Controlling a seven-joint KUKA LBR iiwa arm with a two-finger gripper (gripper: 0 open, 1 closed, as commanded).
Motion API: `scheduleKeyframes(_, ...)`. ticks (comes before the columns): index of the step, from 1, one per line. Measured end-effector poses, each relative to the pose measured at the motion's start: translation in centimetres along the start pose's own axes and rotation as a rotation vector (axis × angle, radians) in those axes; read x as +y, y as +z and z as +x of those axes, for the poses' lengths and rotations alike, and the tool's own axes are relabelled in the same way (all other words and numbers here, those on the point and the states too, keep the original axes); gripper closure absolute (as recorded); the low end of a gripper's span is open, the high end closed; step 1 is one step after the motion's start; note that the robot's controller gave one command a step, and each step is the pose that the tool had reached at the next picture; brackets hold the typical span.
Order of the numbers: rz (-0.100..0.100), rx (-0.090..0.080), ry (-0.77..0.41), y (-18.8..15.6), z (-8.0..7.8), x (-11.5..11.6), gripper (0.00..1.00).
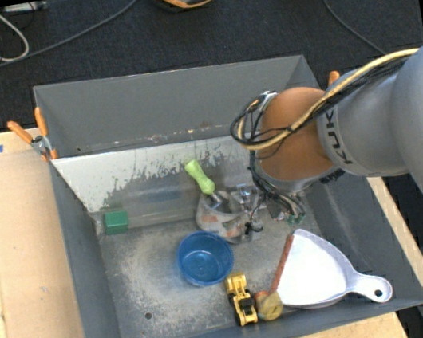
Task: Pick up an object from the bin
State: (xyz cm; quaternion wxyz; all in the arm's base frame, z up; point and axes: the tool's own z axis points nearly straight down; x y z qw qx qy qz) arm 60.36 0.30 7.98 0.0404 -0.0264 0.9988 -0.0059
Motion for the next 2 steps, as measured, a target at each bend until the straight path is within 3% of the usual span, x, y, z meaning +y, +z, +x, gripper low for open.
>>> scheduleKeyframes(1, -0.001, 0.022, -0.029, -5.9, 0.4, -0.1, 1.0)
scheduleKeyframes(2, -0.001, 0.025, -0.01, -13.4, -0.3, 0.0, 1.0)
